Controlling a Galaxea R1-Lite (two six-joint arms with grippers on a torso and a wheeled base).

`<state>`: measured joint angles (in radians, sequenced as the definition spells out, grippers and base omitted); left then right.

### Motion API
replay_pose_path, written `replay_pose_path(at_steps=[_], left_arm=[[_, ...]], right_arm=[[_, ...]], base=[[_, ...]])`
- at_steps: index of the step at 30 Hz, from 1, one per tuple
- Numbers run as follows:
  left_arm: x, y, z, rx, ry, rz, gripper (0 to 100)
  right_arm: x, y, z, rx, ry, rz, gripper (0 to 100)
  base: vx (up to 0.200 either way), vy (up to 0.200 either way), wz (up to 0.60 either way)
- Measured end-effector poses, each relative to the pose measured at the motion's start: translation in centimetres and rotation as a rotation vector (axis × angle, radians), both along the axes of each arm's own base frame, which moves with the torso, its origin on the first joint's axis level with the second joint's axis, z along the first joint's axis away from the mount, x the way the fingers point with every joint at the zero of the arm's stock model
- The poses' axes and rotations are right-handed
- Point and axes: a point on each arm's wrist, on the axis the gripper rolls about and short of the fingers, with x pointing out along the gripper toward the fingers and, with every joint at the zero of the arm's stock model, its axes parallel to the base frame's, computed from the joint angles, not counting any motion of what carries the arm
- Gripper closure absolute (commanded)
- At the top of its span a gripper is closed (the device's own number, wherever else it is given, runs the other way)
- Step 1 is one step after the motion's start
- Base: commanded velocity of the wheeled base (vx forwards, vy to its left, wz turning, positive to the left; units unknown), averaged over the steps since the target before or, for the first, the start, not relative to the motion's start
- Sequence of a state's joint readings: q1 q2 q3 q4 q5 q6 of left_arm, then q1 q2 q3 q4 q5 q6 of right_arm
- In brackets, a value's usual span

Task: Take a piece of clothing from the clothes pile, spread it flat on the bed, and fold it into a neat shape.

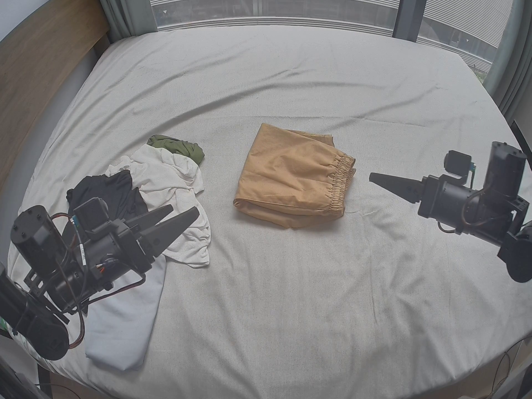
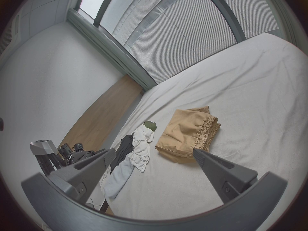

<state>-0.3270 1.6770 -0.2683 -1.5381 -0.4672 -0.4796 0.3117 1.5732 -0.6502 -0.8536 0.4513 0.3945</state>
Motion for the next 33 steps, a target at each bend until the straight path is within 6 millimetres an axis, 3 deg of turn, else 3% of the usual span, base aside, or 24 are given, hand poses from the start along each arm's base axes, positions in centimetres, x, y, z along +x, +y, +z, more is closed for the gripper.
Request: replay_pose_path(at_steps=[18,26,33], left_arm=[[-8.4,2.3,0.8,-0.017,-0.021,0.024,0],[-11.9,3.8,0.1,0.030,0.094,0.063,0],[-16.0,5.5,-1.4,0.075,0.187,0.089,0]], right_arm=[[-11.8,-4.8,3.2,0.021,-0.102,-0.072,0],[-16.9,-6.8,2.4,0.016,-0.133,-0.158,0],[-21.8,-7.8,0.1,0.015,-0.162,-0.222,0]], base=[[0.000,0.000,0.00],[0.000,0.000,0.00],[0.000,0.000,0.00]])
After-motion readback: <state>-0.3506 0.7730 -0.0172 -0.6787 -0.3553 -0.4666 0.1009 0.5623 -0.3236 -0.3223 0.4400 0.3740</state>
